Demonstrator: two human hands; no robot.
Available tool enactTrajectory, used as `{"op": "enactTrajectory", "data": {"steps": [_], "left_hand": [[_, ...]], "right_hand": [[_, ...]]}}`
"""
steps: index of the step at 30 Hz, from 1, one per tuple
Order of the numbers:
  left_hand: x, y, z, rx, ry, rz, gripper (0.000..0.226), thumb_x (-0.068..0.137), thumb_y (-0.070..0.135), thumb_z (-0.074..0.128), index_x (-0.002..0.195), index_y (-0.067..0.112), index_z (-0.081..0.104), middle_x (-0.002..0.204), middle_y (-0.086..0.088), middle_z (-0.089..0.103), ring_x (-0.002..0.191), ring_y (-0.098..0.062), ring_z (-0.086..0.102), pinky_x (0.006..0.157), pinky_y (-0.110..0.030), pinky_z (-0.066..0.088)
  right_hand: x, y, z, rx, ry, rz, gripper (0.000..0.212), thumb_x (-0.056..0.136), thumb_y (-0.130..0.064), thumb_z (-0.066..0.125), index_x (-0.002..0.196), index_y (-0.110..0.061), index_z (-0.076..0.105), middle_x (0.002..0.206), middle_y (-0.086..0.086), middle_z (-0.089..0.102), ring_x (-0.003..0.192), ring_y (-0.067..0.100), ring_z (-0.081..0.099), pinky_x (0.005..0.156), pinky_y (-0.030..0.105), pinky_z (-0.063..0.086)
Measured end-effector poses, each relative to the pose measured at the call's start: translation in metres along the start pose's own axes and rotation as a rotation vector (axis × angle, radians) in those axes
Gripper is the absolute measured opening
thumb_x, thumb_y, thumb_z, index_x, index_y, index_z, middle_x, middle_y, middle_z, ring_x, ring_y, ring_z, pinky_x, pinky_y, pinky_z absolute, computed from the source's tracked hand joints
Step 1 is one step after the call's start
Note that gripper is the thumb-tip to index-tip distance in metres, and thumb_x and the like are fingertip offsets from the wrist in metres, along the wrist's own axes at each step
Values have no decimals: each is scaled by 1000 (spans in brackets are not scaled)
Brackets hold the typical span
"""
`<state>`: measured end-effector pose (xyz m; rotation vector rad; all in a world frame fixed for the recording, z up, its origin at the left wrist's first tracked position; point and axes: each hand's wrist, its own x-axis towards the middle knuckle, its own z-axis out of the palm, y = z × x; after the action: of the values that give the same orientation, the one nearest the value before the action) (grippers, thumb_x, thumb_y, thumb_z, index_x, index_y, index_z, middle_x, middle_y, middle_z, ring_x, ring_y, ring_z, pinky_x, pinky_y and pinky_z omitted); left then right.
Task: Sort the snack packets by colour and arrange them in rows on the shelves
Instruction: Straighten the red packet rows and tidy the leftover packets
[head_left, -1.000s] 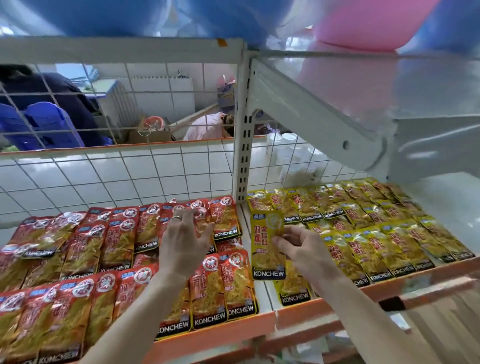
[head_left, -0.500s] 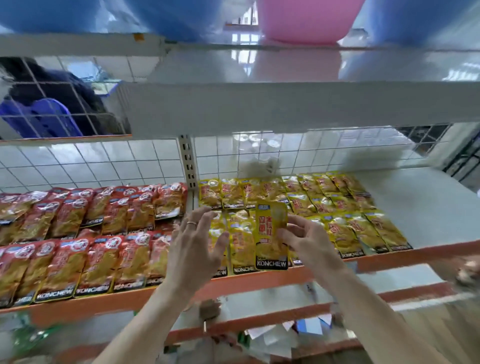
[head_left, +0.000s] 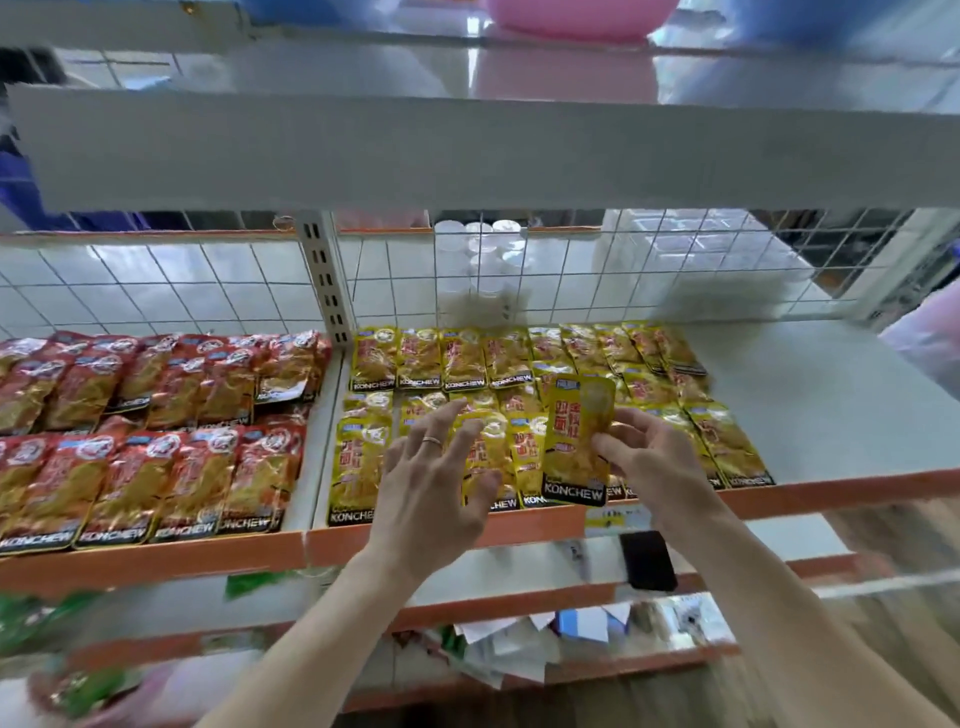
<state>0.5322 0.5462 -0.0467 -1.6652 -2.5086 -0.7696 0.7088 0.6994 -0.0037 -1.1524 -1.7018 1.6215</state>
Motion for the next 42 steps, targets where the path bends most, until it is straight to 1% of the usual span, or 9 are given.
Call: {"op": "enactTrajectory", "data": {"steps": [4, 8, 11, 18, 21, 24, 27, 38, 42], "left_hand": [[14, -1, 6, 12, -10, 18, 59, 90, 58, 42, 138, 26, 52, 155, 0, 40, 140, -23, 38, 108, -48, 35], [30, -5, 13, 49, -10, 29, 58, 90, 59, 43, 139, 28, 52, 156, 2, 38, 142, -23, 36, 108, -51, 34], [44, -9, 17, 99, -94, 25, 65, 90, 65, 33, 145, 32, 46, 162, 3, 28, 148, -22, 26, 114, -50, 18], [68, -7, 17, 173, -253, -64, 63, 95, 67, 34, 152, 42, 25, 166, 9, 4, 153, -22, -1, 118, -49, 7], [83, -4, 19, 211, -275, -100, 63, 96, 67, 32, 153, 43, 23, 167, 10, 2, 153, -22, -3, 118, -51, 7], [98, -2, 29, 177, -337, -154, 63, 96, 70, 25, 154, 46, 20, 167, 12, -3, 153, -22, -7, 119, -58, 6], [109, 0, 41, 210, -393, -169, 64, 95, 73, 16, 154, 48, 15, 167, 11, -8, 152, -23, -13, 117, -66, 2], [126, -1, 63, 335, -387, -128, 63, 93, 75, 11, 152, 53, 12, 167, 8, 9, 153, -27, -2, 114, -64, 5], [129, -2, 65, 344, -396, -131, 66, 93, 75, 10, 153, 50, 15, 167, 9, 11, 153, -27, 2, 115, -64, 4]], "right_hand": [[12, 3, -3, -40, 38, -4, 24, 91, -2, 65, 107, -20, 63, 91, -2, 76, 80, 6, 72, 65, 14, 51], [31, 4, -3, -118, 45, -9, 29, 92, -4, 66, 121, -9, 64, 101, 3, 75, 94, 15, 72, 79, 23, 56], [49, 2, -3, -173, 47, -30, 25, 91, -6, 67, 116, -12, 65, 101, 3, 74, 97, 16, 70, 88, 28, 55], [93, 3, -3, -256, 32, -52, 26, 91, -7, 69, 114, -18, 64, 96, -4, 72, 91, 9, 67, 82, 21, 51], [120, 0, -4, -309, -4, -59, 27, 91, -9, 69, 117, -14, 65, 98, 0, 73, 93, 16, 69, 86, 31, 54], [147, -3, -5, -344, -3, -84, 18, 90, -5, 68, 103, -17, 67, 98, 5, 72, 90, 21, 68, 80, 35, 56], [171, 0, -4, -387, 11, -134, 19, 88, -5, 70, 90, -24, 66, 94, 4, 71, 79, 13, 64, 69, 23, 50], [206, 18, 7, -638, 82, -188, 35, 83, -20, 76, 115, -8, 70, 97, 6, 70, 101, 24, 65, 95, 33, 48], [200, 23, 8, -721, 103, -293, 36, 86, -20, 73, 117, -4, 66, 105, 11, 67, 99, 24, 59, 87, 25, 40]]}}
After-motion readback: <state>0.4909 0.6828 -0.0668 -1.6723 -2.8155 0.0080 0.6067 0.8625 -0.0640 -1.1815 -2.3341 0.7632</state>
